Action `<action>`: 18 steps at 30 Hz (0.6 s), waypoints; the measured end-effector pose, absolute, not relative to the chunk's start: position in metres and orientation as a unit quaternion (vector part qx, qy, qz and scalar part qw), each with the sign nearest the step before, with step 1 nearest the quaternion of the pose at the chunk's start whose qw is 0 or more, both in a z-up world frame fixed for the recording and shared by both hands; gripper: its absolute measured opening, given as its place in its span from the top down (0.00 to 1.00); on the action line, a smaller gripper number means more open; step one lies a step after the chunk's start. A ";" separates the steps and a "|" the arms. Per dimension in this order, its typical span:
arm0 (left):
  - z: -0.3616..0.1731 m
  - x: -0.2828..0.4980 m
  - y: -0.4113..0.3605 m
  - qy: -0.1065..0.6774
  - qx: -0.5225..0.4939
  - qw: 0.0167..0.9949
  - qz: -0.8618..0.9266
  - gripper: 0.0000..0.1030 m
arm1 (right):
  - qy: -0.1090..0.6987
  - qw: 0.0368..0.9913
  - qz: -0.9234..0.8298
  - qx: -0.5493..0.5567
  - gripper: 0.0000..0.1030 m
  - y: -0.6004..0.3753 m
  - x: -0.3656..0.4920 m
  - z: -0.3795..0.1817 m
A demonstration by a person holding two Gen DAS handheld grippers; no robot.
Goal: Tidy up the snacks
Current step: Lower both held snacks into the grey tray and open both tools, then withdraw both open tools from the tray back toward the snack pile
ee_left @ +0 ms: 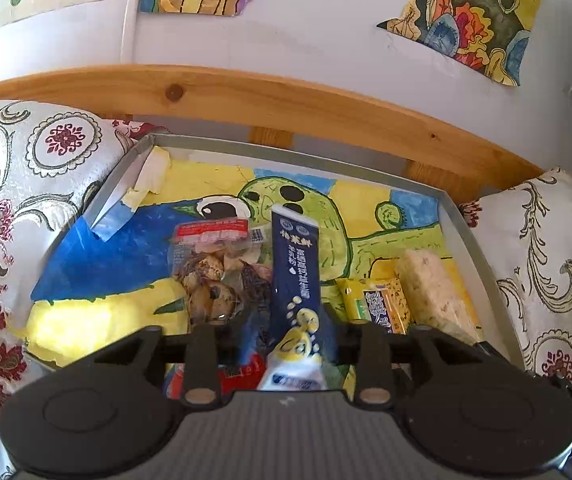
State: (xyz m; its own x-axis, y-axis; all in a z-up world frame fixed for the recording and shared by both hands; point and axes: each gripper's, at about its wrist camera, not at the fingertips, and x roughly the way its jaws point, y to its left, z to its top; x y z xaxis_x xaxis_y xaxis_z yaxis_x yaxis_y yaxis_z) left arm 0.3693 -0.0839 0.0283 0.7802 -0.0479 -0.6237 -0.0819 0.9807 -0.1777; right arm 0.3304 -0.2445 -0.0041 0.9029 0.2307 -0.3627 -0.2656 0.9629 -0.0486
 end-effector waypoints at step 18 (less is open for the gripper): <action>0.060 0.296 -0.058 0.244 -0.140 0.959 0.046 0.01 | 0.138 0.985 0.103 -0.031 0.01 -0.256 0.302 0.021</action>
